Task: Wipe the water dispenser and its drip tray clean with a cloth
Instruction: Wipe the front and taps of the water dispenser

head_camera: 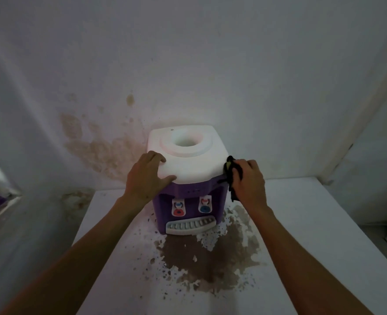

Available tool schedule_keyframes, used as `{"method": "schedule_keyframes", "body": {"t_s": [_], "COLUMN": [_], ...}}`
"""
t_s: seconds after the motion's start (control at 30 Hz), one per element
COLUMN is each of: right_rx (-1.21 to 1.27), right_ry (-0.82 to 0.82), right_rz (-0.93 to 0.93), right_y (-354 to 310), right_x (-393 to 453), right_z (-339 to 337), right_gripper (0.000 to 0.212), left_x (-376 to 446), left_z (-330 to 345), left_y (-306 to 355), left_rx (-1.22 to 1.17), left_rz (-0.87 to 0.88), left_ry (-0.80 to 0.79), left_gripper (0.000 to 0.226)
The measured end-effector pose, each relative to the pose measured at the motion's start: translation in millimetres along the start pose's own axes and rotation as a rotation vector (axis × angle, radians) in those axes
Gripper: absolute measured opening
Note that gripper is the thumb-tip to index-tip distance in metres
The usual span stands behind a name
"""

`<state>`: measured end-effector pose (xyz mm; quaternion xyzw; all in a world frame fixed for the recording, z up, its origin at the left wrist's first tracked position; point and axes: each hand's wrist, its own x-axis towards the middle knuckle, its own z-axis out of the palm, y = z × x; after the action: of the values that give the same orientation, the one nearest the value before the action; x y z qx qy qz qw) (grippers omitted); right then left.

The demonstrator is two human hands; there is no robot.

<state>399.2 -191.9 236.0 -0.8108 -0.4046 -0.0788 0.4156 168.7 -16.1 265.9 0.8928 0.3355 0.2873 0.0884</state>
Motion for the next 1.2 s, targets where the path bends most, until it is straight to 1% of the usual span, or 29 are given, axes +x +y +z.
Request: {"method": "schedule_keyframes", "body": {"t_s": [0.1,0.17,0.27,0.33,0.4,0.47,0.57,0.67,0.73,0.8,0.87,0.93,0.97,1.03,1.13,1.2], "right_rx": [0.051,0.04,-0.008,-0.025,-0.061,-0.075,-0.081,-0.121,-0.158,-0.203,-0.239,-0.264,-0.269,-0.246,-0.175,-0.159], "right_ry": [-0.02,-0.048,-0.038,-0.013,-0.031,-0.084,-0.155,-0.214,-0.243,-0.227,-0.2,-0.152,-0.119,-0.05,0.013,0.044], "right_rz": [-0.105,-0.174,-0.183,-0.17,-0.216,-0.285,-0.357,-0.472,-0.555,-0.631,-0.651,-0.603,-0.559,-0.467,-0.391,-0.33], "right_y": [-26,-47,-66,-76,-85,-100,-128,-148,-152,-150,-142,-131,-125,-108,-84,-68], "right_x": [-3,-6,-7,-5,-2,0,2,-2,-10,-18,-21,-20,-19,-15,-10,-10], "right_z": [2,15,35,45,55,69,90,107,113,113,109,99,93,81,65,59], "right_gripper": [0.027,0.026,0.021,0.019,0.018,0.017,0.018,0.021,0.025,0.026,0.03,0.031,0.028,0.02,0.023,0.024], "left_x": [5,9,9,5,-1,-8,-16,-19,-19,-19,-19,-17,-16,-14,-11,-6], "left_z": [6,6,0,-6,-11,-15,-18,-19,-18,-16,-14,-13,-13,-9,-3,4], "left_y": [14,15,-1,-19,-31,-40,-51,-55,-56,-58,-58,-55,-54,-51,-40,-24], "left_rx": [-0.069,-0.085,-0.109,-0.151,-0.264,-0.406,-0.554,-0.584,-0.566,-0.527,-0.465,-0.397,-0.373,-0.334,-0.304,-0.285], "left_rz": [0.068,0.059,-0.078,-0.175,-0.278,-0.371,-0.403,-0.408,-0.391,-0.36,-0.327,-0.292,-0.263,-0.163,-0.013,0.07], "left_ry": [-0.007,-0.037,-0.094,-0.103,-0.124,-0.156,-0.148,-0.137,-0.138,-0.134,-0.122,-0.087,-0.064,-0.024,0.015,0.01], "left_gripper": [0.049,0.057,0.079,0.081,0.074,0.064,0.048,0.043,0.043,0.041,0.039,0.034,0.032,0.03,0.028,0.027]}}
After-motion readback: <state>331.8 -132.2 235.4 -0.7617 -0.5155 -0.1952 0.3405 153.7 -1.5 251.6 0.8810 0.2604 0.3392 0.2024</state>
